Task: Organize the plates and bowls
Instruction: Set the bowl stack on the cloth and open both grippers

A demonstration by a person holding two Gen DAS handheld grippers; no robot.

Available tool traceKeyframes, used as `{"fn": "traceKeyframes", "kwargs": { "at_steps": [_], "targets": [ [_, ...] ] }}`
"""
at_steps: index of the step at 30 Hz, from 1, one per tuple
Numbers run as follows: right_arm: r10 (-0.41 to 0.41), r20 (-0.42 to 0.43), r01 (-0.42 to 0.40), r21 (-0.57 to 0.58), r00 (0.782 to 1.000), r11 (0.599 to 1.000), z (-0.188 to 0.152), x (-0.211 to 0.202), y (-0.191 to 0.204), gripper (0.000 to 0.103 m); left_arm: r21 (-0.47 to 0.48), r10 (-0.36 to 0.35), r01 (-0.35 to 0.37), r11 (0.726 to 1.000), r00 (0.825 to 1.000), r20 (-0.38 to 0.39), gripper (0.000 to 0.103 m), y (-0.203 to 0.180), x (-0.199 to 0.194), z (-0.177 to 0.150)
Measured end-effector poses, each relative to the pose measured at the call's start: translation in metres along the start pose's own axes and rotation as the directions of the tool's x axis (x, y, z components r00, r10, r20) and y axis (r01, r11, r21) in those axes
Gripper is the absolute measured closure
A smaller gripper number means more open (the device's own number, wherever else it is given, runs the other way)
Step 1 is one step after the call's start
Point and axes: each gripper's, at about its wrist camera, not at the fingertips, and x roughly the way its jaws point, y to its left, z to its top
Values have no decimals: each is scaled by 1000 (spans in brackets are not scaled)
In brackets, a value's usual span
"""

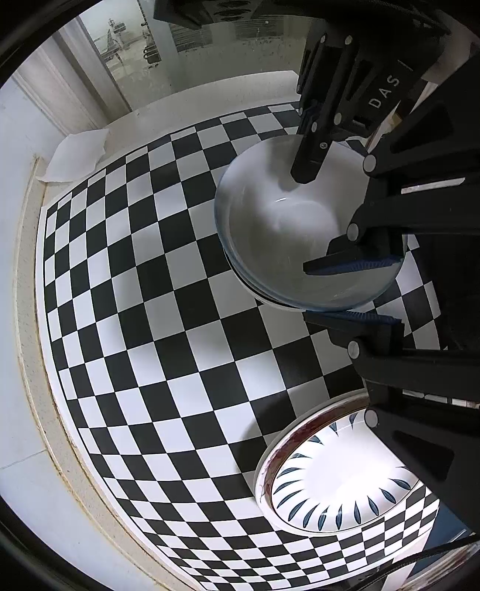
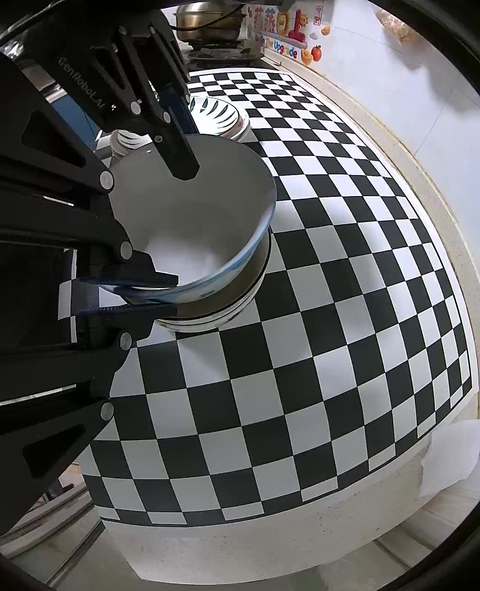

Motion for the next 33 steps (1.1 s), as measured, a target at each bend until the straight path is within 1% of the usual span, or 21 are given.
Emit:
{"fn": "traceKeyframes", "kwargs": {
  "at_steps": [9, 22, 26, 28, 33],
  "targets": [
    [-7, -3, 7, 13, 1000, 1000, 5, 0, 0, 92, -6, 8, -9, 1000, 1000, -9, 87, 3, 8, 3],
    [-5, -10, 5, 21, 1000, 1000, 4, 0, -1, 90, -17, 2, -2, 1000, 1000, -13, 86, 3, 7, 3],
    [-25, -5, 25, 23, 1000, 999, 3, -2, -2, 89, -21, -3, 3, 1000, 1000, -1, 86, 4, 0, 1],
    [-23, -1, 23, 26, 1000, 999, 2, -5, -2, 89, -18, -3, 3, 1000, 1000, 9, 86, 4, -5, -1],
    [-24, 25, 24, 21, 999, 999, -5, -16, 1, 89, -6, 5, -5, 1000, 999, 51, 86, 2, -26, -10]
  ]
}}
